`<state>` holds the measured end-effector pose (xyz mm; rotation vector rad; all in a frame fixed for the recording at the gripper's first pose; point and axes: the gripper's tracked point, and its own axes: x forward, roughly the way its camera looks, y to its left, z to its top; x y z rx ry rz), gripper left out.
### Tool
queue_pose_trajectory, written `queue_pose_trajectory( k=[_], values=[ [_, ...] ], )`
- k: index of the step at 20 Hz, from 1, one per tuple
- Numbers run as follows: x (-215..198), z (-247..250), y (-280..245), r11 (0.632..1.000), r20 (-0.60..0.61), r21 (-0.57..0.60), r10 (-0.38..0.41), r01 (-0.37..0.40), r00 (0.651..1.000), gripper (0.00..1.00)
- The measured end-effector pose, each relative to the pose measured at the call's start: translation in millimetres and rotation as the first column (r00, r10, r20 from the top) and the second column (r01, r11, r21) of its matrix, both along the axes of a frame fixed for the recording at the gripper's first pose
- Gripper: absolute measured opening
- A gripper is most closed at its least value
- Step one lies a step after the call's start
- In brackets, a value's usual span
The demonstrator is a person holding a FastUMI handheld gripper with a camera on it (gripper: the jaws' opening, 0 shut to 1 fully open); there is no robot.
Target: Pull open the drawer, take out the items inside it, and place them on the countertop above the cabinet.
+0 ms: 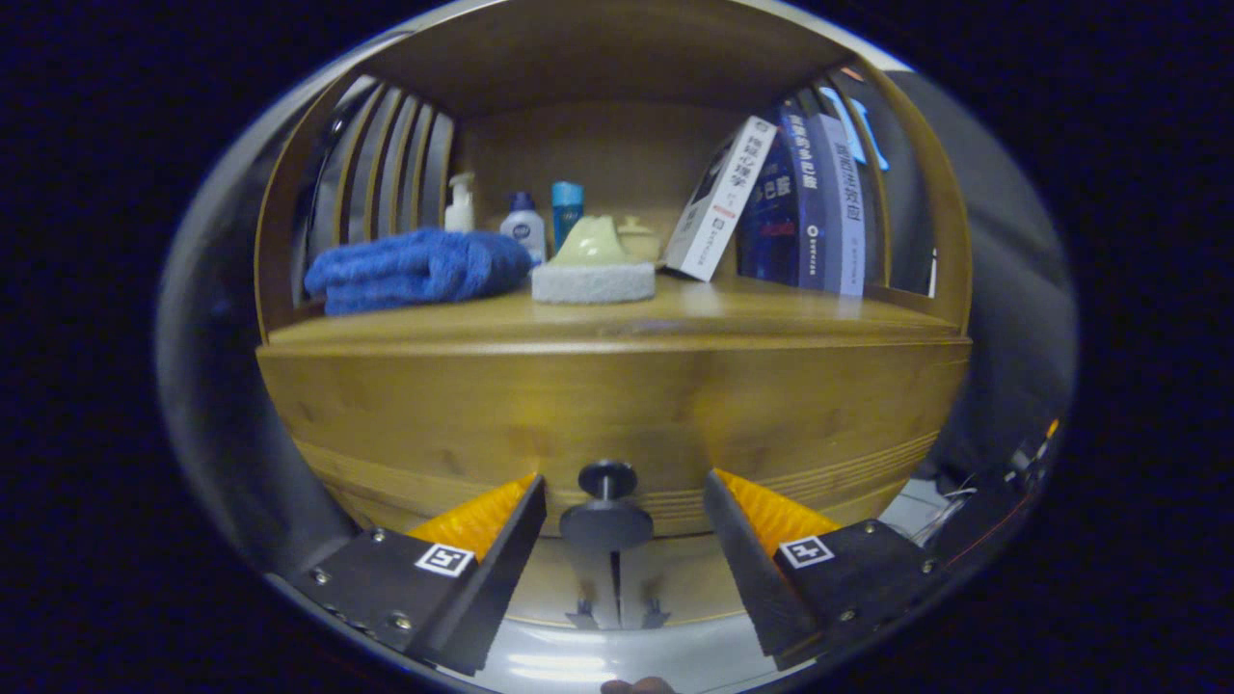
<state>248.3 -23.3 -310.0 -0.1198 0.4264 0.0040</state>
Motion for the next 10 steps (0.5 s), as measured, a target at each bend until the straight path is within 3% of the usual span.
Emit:
queue_pose_trajectory(
  k=[3,10],
  values=[
    [-7.2,-4.4,16.7,0.999,0.008,-0.008,0.037,-0.037,0.999,0.99],
    [-62.9,9.5,34.6,0.996,0.052,0.088,-0.002,-0.003,0.999,0.97]
  ],
)
